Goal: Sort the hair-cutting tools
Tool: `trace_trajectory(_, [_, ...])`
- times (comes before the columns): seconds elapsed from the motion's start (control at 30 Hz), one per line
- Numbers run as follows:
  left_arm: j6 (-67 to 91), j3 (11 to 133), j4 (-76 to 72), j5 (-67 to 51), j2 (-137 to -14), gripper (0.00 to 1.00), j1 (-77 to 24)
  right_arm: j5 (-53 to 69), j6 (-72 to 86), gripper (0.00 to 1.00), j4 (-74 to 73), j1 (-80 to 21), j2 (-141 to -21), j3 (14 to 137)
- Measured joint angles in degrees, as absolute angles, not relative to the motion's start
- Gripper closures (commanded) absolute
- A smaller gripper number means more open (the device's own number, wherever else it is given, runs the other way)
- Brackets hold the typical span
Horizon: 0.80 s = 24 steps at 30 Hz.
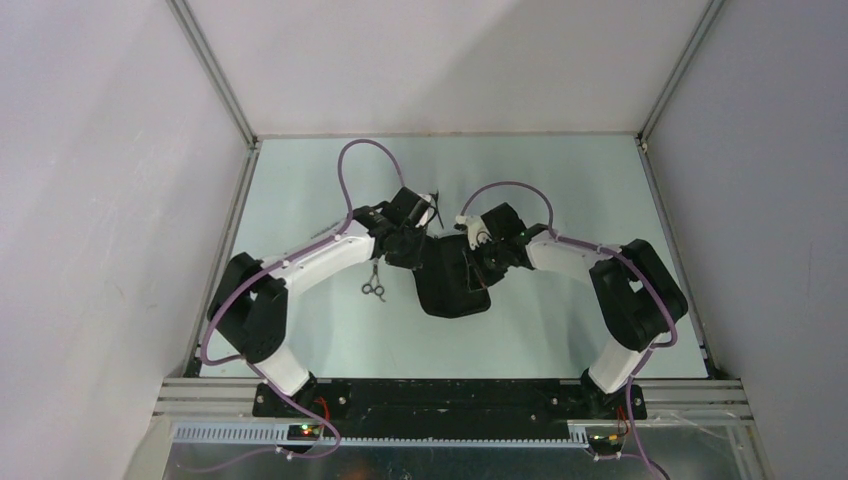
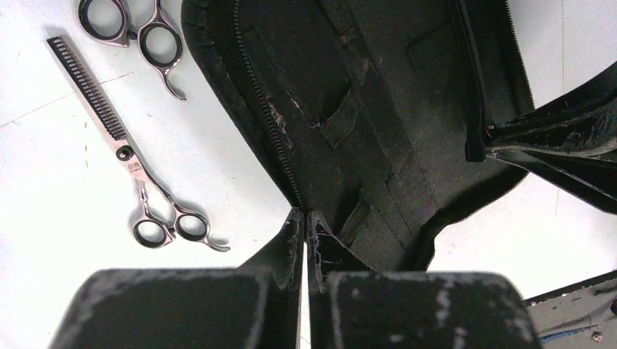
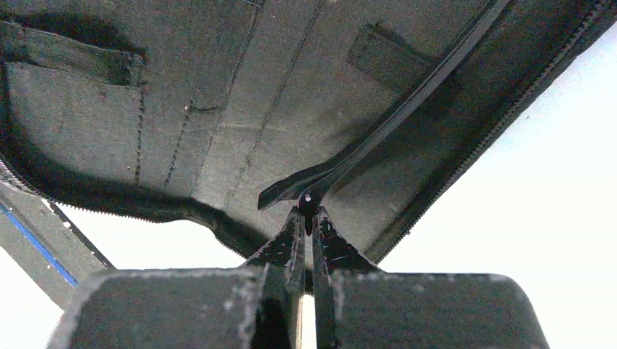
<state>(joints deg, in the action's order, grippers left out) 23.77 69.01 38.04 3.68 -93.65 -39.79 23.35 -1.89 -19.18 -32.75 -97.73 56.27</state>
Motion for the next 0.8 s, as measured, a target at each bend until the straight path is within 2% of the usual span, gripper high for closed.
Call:
trace_trajectory(0.43, [22.9, 69.0, 38.9, 3.8, -93.1, 1.00, -39.8, 24.0, -0.6, 1.00, -25.0, -36.8, -94.6, 56.8])
trace_trajectory(0.63, [22.8, 69.0, 39.1, 3.9, -93.1, 1.00, -39.8, 25.6, 3.9, 1.00, -22.7, -37.1, -86.0, 50.9])
trace_trajectory(0.8, [22.8, 69.0, 39.1, 3.9, -93.1, 1.00, -39.8, 28.7, 8.4, 1.00, -17.8, -36.4, -84.4, 45.9])
